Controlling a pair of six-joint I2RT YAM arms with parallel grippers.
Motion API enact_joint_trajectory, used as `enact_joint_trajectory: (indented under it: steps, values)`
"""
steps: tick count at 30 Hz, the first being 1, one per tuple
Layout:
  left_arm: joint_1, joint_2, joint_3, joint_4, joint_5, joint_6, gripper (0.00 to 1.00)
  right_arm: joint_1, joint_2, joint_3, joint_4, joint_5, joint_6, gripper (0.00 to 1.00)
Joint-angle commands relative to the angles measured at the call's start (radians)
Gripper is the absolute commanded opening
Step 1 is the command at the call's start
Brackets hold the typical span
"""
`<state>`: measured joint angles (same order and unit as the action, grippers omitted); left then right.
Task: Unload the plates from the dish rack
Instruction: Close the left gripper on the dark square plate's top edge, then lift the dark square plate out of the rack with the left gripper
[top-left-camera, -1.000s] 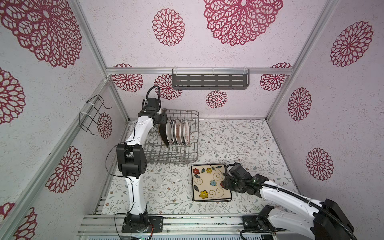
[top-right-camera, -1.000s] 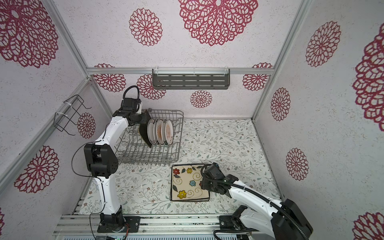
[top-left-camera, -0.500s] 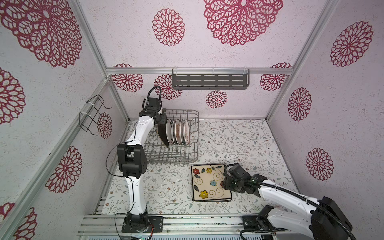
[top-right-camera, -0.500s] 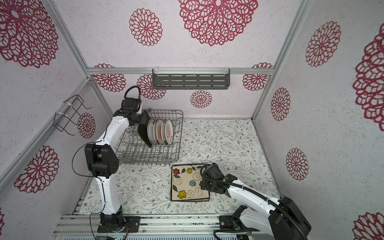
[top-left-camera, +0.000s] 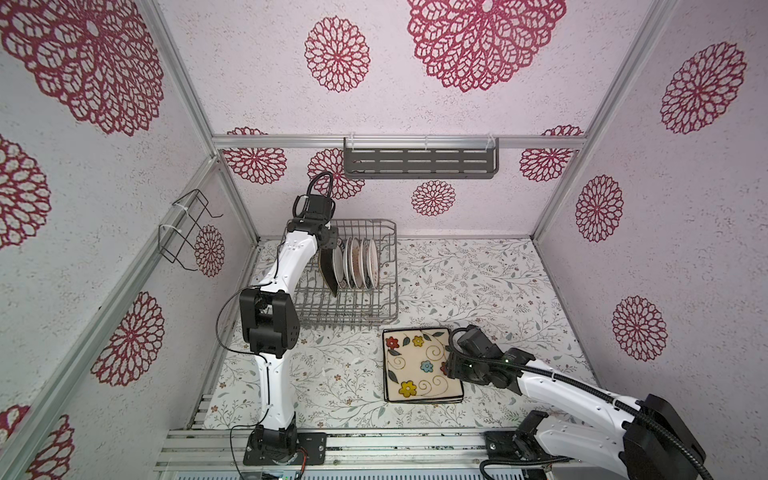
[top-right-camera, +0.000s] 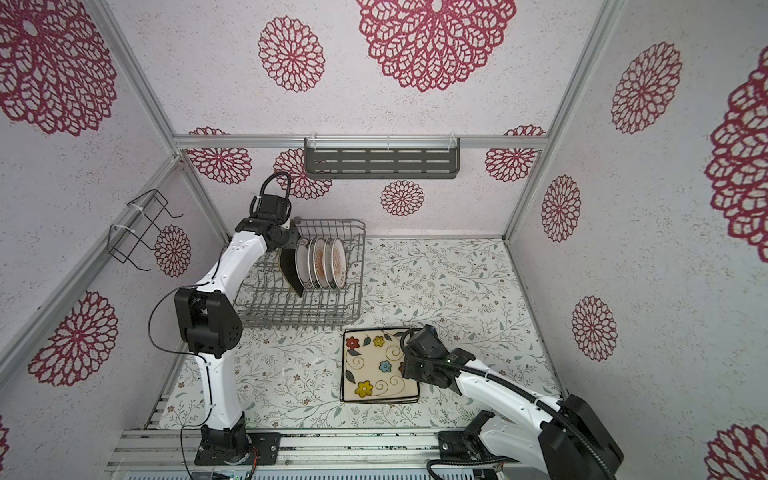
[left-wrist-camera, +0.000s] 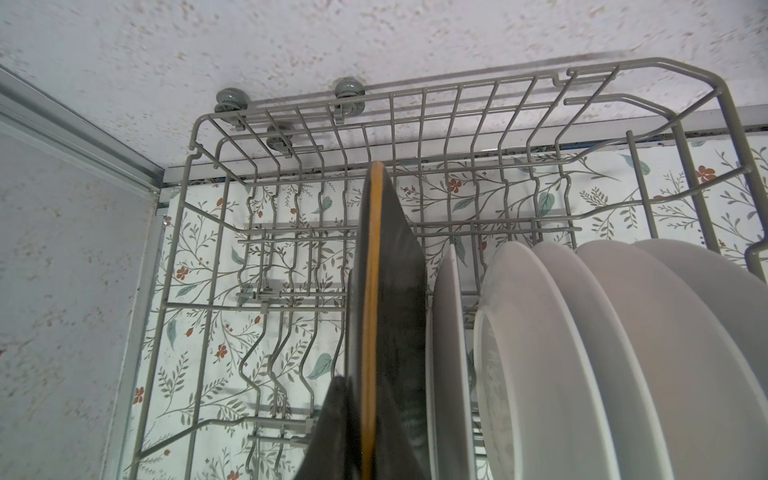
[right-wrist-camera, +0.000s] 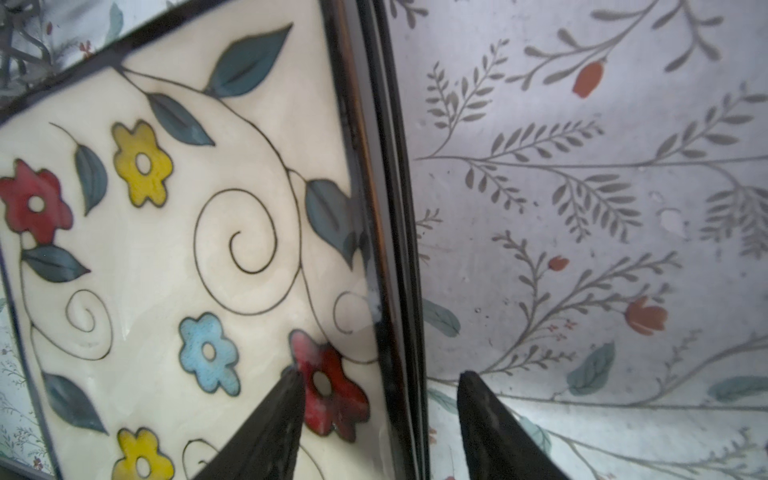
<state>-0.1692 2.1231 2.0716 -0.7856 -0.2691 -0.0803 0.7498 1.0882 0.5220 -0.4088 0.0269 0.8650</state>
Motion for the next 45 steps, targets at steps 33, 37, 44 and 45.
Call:
enact_joint_trajectory:
  steps: [33,37,44,45]
  values:
    - [-0.078,-0.656,-0.174,0.111,0.046,-0.105,0.0,-0.038,0.003,0.079,0.021,0.068,-0.198,0.63]
    - [-0.077,-0.76,-0.292,0.156,0.096,-0.148,0.0,-0.038,0.045,0.104,0.073,0.054,-0.228,0.63]
    - [-0.077,-0.872,-0.4,0.152,0.162,-0.224,0.0,-0.038,0.098,0.157,0.128,0.018,-0.283,0.63]
    - [-0.077,-0.89,-0.418,0.162,0.178,-0.239,0.0,-0.037,0.096,0.16,0.135,0.018,-0.285,0.64]
